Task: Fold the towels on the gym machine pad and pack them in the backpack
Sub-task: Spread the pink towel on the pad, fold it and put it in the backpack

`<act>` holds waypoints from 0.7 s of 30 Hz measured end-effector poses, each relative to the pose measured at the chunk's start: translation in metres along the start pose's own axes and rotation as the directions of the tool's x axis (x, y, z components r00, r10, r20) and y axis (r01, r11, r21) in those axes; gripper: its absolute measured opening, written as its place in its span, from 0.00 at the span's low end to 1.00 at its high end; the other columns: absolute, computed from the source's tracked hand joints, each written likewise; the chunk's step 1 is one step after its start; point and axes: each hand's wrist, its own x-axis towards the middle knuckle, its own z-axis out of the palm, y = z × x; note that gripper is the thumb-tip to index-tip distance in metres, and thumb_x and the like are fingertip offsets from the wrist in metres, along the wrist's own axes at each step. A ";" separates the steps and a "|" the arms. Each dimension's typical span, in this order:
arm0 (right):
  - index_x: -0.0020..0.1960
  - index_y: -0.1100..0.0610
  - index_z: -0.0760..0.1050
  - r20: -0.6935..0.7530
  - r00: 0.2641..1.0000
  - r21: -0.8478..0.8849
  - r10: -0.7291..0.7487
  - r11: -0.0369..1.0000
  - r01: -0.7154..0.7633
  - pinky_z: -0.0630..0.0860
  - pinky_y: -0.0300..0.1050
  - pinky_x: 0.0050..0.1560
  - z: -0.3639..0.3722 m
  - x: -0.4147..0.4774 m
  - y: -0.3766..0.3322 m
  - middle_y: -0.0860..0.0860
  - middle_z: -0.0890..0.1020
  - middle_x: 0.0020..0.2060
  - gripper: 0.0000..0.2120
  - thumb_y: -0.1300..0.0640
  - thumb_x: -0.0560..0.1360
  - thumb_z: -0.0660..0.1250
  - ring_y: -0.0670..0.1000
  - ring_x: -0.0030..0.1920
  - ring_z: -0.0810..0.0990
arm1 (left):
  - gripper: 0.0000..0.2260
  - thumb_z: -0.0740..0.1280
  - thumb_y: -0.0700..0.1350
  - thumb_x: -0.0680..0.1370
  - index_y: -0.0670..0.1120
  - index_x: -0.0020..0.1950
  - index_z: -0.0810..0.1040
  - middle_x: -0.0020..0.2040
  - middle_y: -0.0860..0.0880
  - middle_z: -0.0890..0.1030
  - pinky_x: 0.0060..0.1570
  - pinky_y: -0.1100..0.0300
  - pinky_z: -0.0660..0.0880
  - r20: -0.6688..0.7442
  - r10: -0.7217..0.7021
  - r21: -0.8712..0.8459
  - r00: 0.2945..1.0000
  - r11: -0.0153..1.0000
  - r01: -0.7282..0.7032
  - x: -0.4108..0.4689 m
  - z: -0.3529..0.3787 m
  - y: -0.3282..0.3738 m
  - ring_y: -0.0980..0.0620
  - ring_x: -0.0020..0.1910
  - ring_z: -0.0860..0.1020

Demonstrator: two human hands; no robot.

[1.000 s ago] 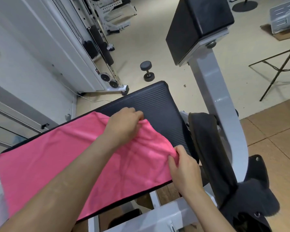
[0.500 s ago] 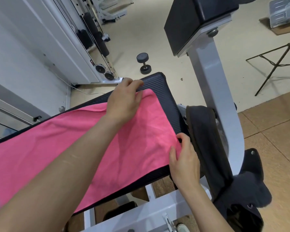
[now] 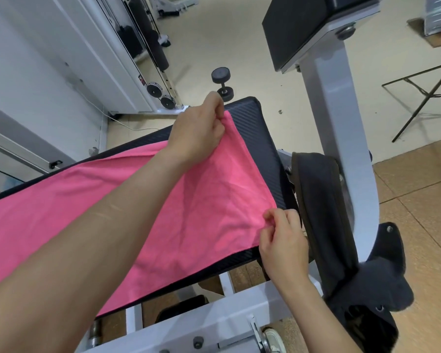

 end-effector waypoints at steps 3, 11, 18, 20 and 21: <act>0.52 0.58 0.77 -0.013 1.000 0.000 -0.018 1.000 0.018 0.70 0.46 0.33 0.000 -0.001 0.000 0.52 0.73 0.47 0.09 0.66 0.73 0.65 0.52 0.36 0.74 | 0.17 0.60 0.38 0.73 0.49 0.61 0.73 0.50 0.47 0.79 0.44 0.53 0.70 0.011 0.044 -0.027 0.999 0.999 -0.044 0.004 0.002 -0.002 0.44 0.47 0.76; 0.58 0.58 0.76 -0.063 0.997 -0.008 -0.045 0.999 0.045 0.70 0.47 0.31 -0.001 -0.003 0.002 0.52 0.73 0.44 0.13 0.66 0.74 0.66 0.54 0.36 0.73 | 0.14 0.65 0.38 0.73 0.45 0.57 0.79 0.49 0.40 0.72 0.37 0.53 0.68 -0.077 0.218 0.164 0.973 0.965 -0.203 0.007 0.016 -0.010 0.41 0.46 0.72; 0.67 0.58 0.70 -0.062 0.997 0.054 0.047 0.998 -0.044 0.65 0.44 0.38 -0.006 -0.008 -0.001 0.45 0.74 0.45 0.20 0.63 0.76 0.67 0.47 0.38 0.70 | 0.13 0.59 0.45 0.76 0.50 0.59 0.75 0.48 0.44 0.77 0.41 0.52 0.66 0.045 0.103 0.259 0.994 0.959 -0.111 0.010 0.014 -0.002 0.39 0.46 0.77; 0.63 0.56 0.73 -0.050 0.998 0.065 0.034 0.997 -0.030 0.66 0.39 0.36 -0.007 -0.012 0.001 0.44 0.75 0.40 0.17 0.63 0.75 0.68 0.44 0.37 0.72 | 0.11 0.60 0.47 0.75 0.48 0.55 0.75 0.48 0.45 0.78 0.42 0.52 0.69 0.029 0.057 0.208 0.998 0.976 -0.062 0.012 0.010 -0.001 0.41 0.47 0.77; 0.58 0.56 0.75 -0.045 0.999 0.079 0.007 0.997 -0.003 0.68 0.36 0.36 -0.008 -0.014 0.002 0.44 0.76 0.39 0.13 0.64 0.75 0.69 0.43 0.38 0.74 | 0.11 0.60 0.48 0.74 0.48 0.53 0.76 0.47 0.46 0.79 0.43 0.53 0.70 -0.003 0.045 0.170 0.999 0.984 -0.044 0.010 0.008 -0.001 0.42 0.47 0.77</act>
